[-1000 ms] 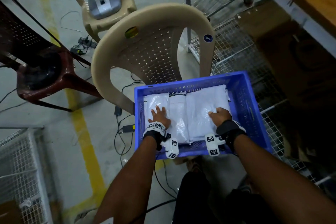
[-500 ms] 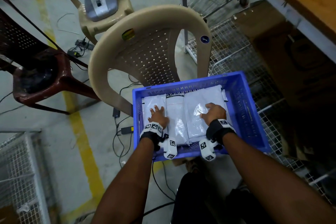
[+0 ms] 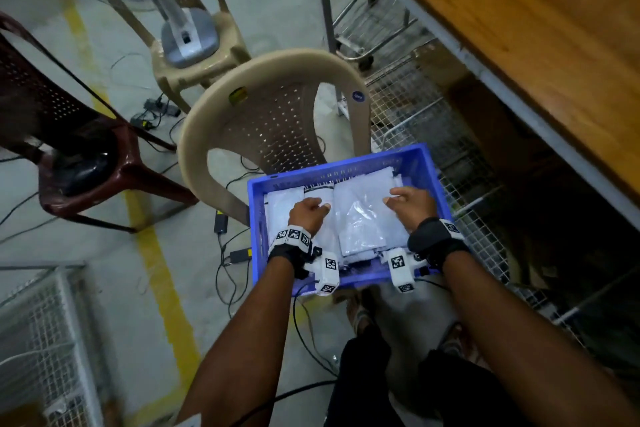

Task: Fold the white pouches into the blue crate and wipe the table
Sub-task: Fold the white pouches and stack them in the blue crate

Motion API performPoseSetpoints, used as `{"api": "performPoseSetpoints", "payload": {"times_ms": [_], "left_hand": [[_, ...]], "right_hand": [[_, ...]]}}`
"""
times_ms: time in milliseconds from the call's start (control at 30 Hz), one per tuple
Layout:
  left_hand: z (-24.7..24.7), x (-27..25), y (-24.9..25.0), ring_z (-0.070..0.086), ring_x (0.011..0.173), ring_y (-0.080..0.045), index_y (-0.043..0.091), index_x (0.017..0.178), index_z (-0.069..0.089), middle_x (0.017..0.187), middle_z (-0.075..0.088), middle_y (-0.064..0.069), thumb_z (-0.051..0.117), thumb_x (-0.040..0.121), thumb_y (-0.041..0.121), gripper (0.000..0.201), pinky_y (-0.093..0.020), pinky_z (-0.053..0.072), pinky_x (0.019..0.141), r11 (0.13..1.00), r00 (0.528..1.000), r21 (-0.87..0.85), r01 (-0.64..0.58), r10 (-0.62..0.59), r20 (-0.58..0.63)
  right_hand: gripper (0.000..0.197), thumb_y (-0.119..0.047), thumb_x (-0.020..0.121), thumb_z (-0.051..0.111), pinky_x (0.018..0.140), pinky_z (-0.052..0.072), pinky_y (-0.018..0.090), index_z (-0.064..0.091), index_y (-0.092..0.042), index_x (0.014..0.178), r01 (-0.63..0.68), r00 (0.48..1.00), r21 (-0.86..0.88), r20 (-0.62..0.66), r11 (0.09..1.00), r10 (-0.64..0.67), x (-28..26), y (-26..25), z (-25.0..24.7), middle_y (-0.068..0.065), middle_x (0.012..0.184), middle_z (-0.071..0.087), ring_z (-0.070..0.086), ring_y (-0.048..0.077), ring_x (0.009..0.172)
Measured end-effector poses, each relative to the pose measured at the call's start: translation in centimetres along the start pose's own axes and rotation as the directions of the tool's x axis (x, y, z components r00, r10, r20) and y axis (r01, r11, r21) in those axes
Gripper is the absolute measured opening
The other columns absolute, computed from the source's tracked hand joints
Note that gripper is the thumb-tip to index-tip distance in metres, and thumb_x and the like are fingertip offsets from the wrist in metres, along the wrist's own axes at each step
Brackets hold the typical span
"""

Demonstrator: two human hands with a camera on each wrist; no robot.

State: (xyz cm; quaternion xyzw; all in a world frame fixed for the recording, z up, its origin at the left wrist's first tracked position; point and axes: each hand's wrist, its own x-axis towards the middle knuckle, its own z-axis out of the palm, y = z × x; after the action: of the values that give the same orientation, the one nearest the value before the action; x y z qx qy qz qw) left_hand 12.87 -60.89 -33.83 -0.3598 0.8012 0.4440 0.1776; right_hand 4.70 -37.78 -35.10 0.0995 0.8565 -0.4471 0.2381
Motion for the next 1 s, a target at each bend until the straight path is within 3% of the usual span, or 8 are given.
{"api": "performPoseSetpoints", "payload": {"times_ms": [133, 267, 467, 533, 633, 767, 833, 1000], "left_hand": [[1.4, -3.5, 6.5, 0.069, 0.104, -0.025, 0.015, 0.109, 0.072, 0.109, 0.074, -0.010, 0.071, 0.082, 0.041, 0.037, -0.043, 0.053, 0.097, 0.977, 0.988, -0.143, -0.156, 0.157, -0.003], [4.1, -7.5, 14.0, 0.066, 0.082, -0.020, 0.016, 0.095, 0.071, 0.088, 0.072, -0.011, 0.070, 0.087, 0.027, 0.013, -0.033, 0.050, 0.075, 0.916, 0.945, -0.251, -0.314, 0.326, 0.007], [9.3, -13.8, 25.8, 0.067, 0.075, -0.020, 0.023, 0.086, 0.072, 0.082, 0.074, -0.012, 0.069, 0.089, 0.023, 0.004, -0.031, 0.053, 0.069, 0.768, 0.804, -0.320, -0.555, 0.594, 0.032], [12.0, -15.6, 28.8, 0.068, 0.076, -0.019, 0.025, 0.086, 0.072, 0.084, 0.074, -0.011, 0.069, 0.088, 0.030, 0.006, -0.031, 0.052, 0.068, 0.725, 0.753, -0.334, -0.602, 0.655, 0.065], [16.5, -18.5, 32.1, 0.068, 0.078, -0.015, 0.010, 0.095, 0.072, 0.086, 0.073, -0.008, 0.068, 0.091, 0.021, 0.012, -0.029, 0.054, 0.069, 0.660, 0.657, -0.339, -0.670, 0.740, 0.143], [22.0, -21.5, 34.0, 0.066, 0.067, -0.012, 0.003, 0.096, 0.070, 0.081, 0.071, -0.009, 0.069, 0.091, 0.011, 0.009, -0.020, 0.054, 0.055, 0.668, 0.617, -0.330, -0.667, 0.743, 0.260], [24.1, -21.7, 34.2, 0.066, 0.071, -0.012, 0.010, 0.095, 0.071, 0.080, 0.070, -0.002, 0.071, 0.089, 0.013, 0.006, -0.017, 0.052, 0.057, 0.670, 0.615, -0.287, -0.684, 0.742, 0.266], [25.1, -21.5, 34.6, 0.070, 0.081, -0.017, 0.020, 0.089, 0.071, 0.084, 0.074, -0.002, 0.072, 0.087, 0.018, 0.003, -0.031, 0.057, 0.076, 0.665, 0.627, -0.264, -0.699, 0.747, 0.223]], "right_hand": [[0.023, -0.019, 0.084, 0.075, 0.067, 0.051, 0.022, 0.072, -0.007, 0.103, 0.103, 0.986, 0.180, -0.151, 0.978, -0.076, -2.8, -3.2, -8.2, 0.008, 0.081, 0.071, 0.059, -0.006, 0.056], [0.008, -0.026, 0.085, 0.073, 0.067, 0.053, 0.025, 0.072, -0.019, 0.090, 0.210, 0.944, 0.248, -0.302, 0.946, -0.130, -6.7, -5.2, -17.6, 0.001, 0.079, 0.072, 0.064, 0.001, 0.065], [0.011, -0.036, 0.086, 0.071, 0.066, 0.054, 0.032, 0.072, -0.025, 0.086, 0.338, 0.841, 0.286, -0.519, 0.897, -0.152, -13.6, -5.2, -30.2, -0.004, 0.079, 0.072, 0.066, 0.011, 0.073], [0.014, -0.038, 0.090, 0.068, 0.069, 0.053, 0.032, 0.071, -0.025, 0.093, 0.336, 0.817, 0.251, -0.557, 0.908, -0.148, -15.9, -3.9, -33.8, -0.004, 0.084, 0.071, 0.067, 0.013, 0.080], [0.020, -0.043, 0.089, 0.067, 0.075, 0.053, 0.034, 0.072, -0.025, 0.097, 0.273, 0.736, 0.192, -0.672, 0.943, -0.076, -18.5, 0.1, -38.7, -0.006, 0.092, 0.070, 0.066, 0.013, 0.087], [0.018, -0.031, 0.090, 0.068, 0.081, 0.049, 0.033, 0.075, -0.016, 0.098, 0.070, 0.628, 0.045, -0.778, 0.997, -0.009, -21.4, 5.9, -43.1, 0.007, 0.101, 0.073, 0.065, 0.027, 0.098], [0.014, -0.025, 0.089, 0.068, 0.081, 0.047, 0.036, 0.075, -0.014, 0.093, -0.043, 0.632, -0.028, -0.775, 0.999, 0.006, -22.2, 8.5, -44.1, 0.013, 0.100, 0.073, 0.064, 0.033, 0.099], [0.017, -0.026, 0.089, 0.064, 0.069, 0.040, 0.032, 0.069, -0.011, 0.082, -0.207, 0.759, -0.260, -0.651, 0.943, -0.013, -22.5, 10.6, -42.9, 0.013, 0.092, 0.069, 0.062, 0.032, 0.091]]}}
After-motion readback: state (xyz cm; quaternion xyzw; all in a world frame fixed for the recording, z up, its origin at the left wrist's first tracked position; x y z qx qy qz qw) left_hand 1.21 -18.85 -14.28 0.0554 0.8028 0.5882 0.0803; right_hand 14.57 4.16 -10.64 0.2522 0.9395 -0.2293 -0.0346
